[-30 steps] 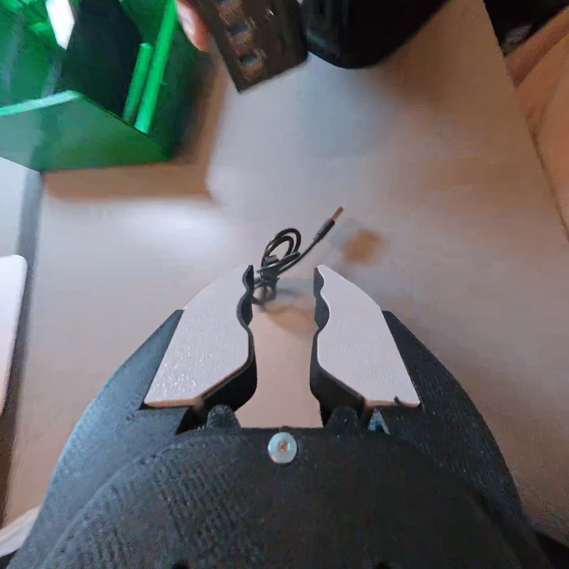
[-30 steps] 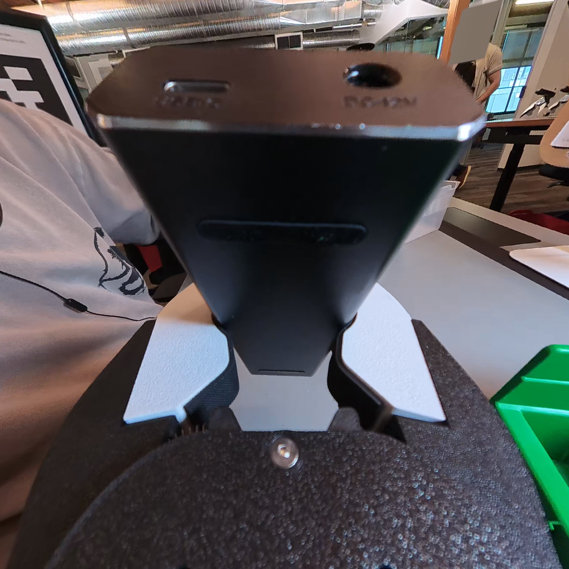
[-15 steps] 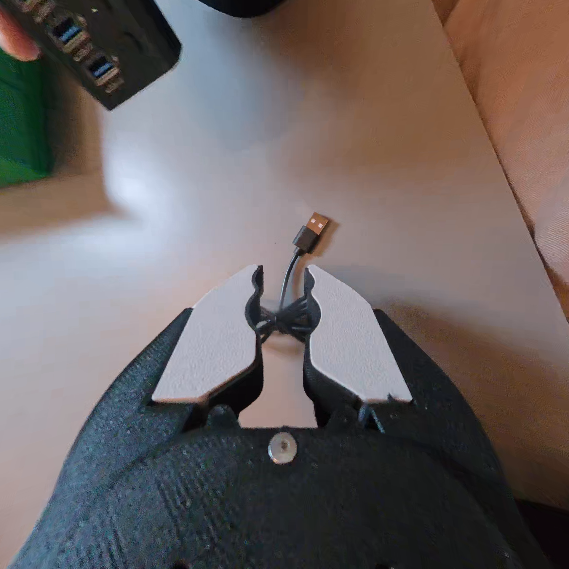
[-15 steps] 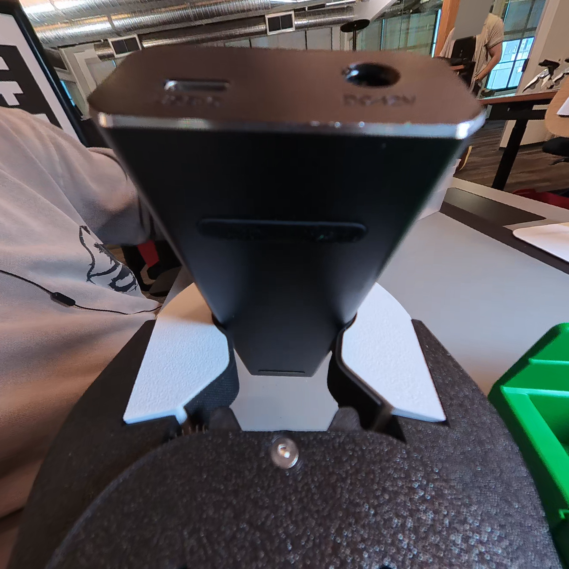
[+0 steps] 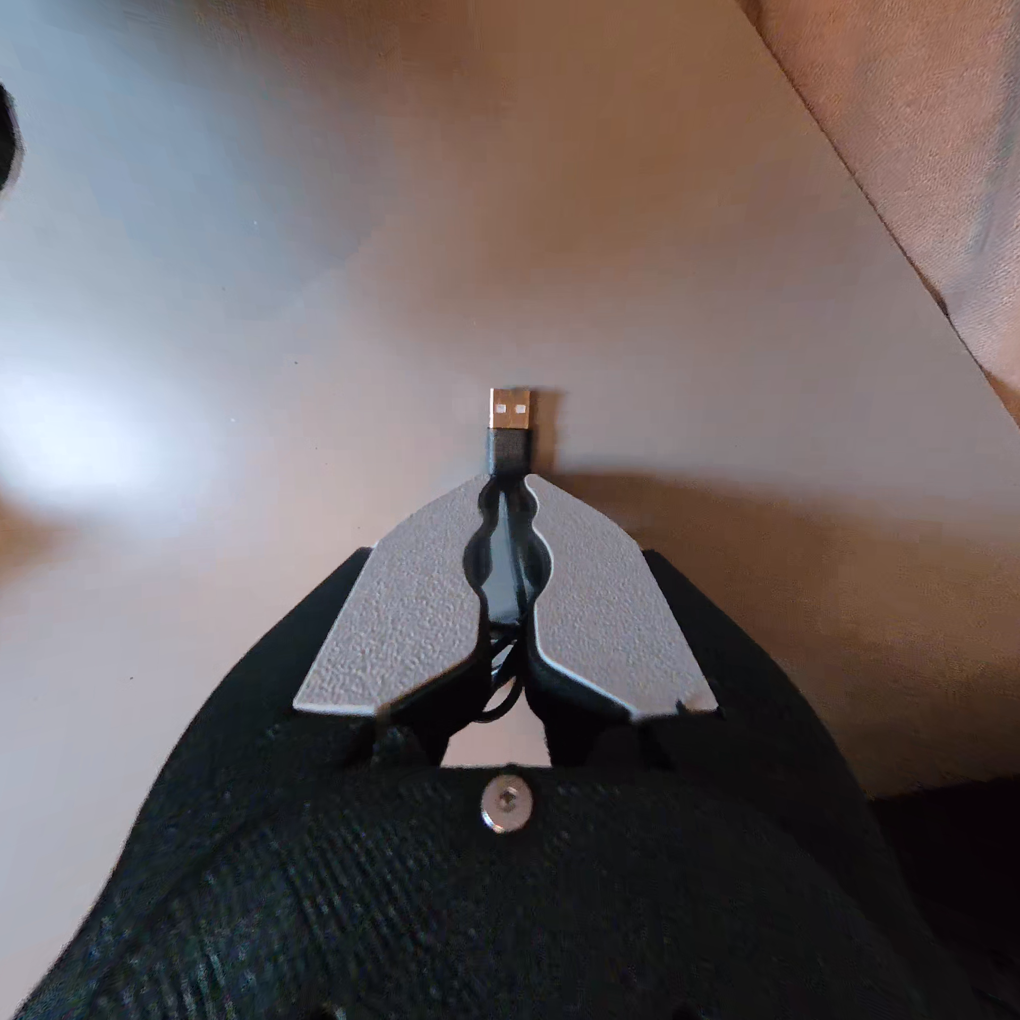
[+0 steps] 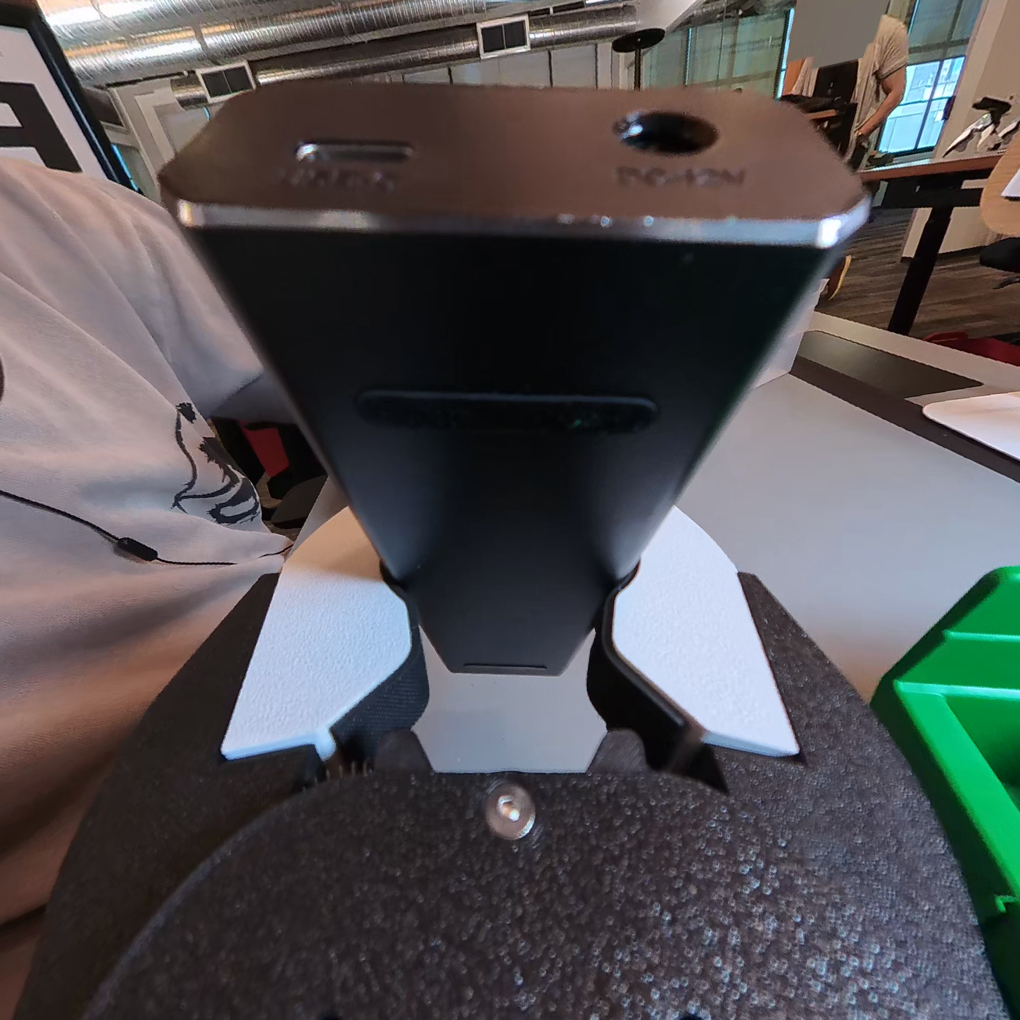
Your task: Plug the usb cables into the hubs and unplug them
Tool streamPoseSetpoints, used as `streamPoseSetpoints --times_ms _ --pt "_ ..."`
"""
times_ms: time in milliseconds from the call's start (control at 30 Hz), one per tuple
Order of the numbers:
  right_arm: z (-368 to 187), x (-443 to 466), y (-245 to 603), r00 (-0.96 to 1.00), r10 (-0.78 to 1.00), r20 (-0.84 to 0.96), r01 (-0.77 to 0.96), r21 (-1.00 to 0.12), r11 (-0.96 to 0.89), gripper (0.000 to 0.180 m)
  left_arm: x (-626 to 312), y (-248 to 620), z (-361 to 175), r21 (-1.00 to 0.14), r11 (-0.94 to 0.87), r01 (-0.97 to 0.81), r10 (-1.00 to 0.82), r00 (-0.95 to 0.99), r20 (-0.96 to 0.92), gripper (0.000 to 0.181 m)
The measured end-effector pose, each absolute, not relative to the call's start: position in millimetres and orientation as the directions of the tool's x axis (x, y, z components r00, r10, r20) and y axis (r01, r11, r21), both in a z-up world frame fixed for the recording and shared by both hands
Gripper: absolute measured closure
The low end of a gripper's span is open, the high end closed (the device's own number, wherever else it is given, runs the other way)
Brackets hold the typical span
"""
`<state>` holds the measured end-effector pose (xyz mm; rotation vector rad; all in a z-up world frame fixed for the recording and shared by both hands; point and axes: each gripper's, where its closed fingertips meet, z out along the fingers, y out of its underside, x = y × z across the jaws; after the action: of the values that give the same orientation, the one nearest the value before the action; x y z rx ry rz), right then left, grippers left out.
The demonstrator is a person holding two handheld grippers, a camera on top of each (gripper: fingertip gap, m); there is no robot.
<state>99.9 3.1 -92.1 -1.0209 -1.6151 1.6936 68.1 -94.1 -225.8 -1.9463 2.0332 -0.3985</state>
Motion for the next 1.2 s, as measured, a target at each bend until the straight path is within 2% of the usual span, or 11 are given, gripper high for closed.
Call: streamPoseSetpoints --times_ms 200,367,467,667,933,1067,1200 --pt "-101 97 3 -0.538 0.830 -0.148 0.123 -0.988 -0.097 0.108 56 -71 -221 -0.488 -0.099 -0.867 -0.977 0.178 -0.118 0.174" --pt "-103 95 0 -0.531 0.841 -0.098 0.102 -0.993 -0.051 0.108 35 -38 -177 -0.707 -0.320 -0.631 -0.868 0.495 -0.049 0.175" --pt "-106 93 -6 -0.532 0.846 -0.040 0.093 -0.996 0.011 0.108 32 -27 -147 -0.766 -0.371 -0.525 -0.822 0.569 0.008 0.175" --pt "-118 86 -20 -0.531 0.845 0.058 0.114 -0.984 0.139 0.108 60 -20 -106 -0.730 -0.350 -0.588 -0.850 0.527 -0.017 0.175" --pt "-143 68 -10 -0.521 0.844 0.128 0.263 -0.916 0.302 0.108 66 -17 -125 -0.527 -0.340 -0.779 -0.911 0.412 -0.022 0.175" --pt "-155 56 -5 -0.538 0.827 0.161 0.335 -0.859 0.386 0.108 57 -10 -124 -0.537 -0.332 -0.776 -0.909 0.416 -0.038 0.175" --pt "-155 45 -10 -0.571 0.809 0.135 0.347 -0.854 0.387 0.108 46 -11 -121 -0.575 -0.344 -0.743 -0.904 0.428 -0.013 0.175"
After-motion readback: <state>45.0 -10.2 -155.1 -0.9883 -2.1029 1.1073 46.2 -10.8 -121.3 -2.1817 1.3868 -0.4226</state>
